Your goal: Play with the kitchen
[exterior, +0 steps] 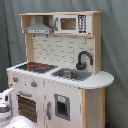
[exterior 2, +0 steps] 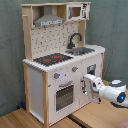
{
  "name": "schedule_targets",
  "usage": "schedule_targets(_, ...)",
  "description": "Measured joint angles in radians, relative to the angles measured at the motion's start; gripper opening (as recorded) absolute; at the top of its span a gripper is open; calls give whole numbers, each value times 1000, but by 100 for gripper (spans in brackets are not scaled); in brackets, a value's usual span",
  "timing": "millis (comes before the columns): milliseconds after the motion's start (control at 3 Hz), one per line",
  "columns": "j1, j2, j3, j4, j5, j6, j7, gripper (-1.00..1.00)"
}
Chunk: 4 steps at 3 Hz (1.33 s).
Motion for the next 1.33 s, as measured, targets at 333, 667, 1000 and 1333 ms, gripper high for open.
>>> schedule_targets(333,-71,0,-5,12,1,71,11,100)
schedule_targets(667,-149,1,-12,84,4,90,25,100)
schedule_targets(1000,-230,1,-12,145,5,96,39,100)
schedule_targets(1333,-313,1,-11,180,5,138,56,100)
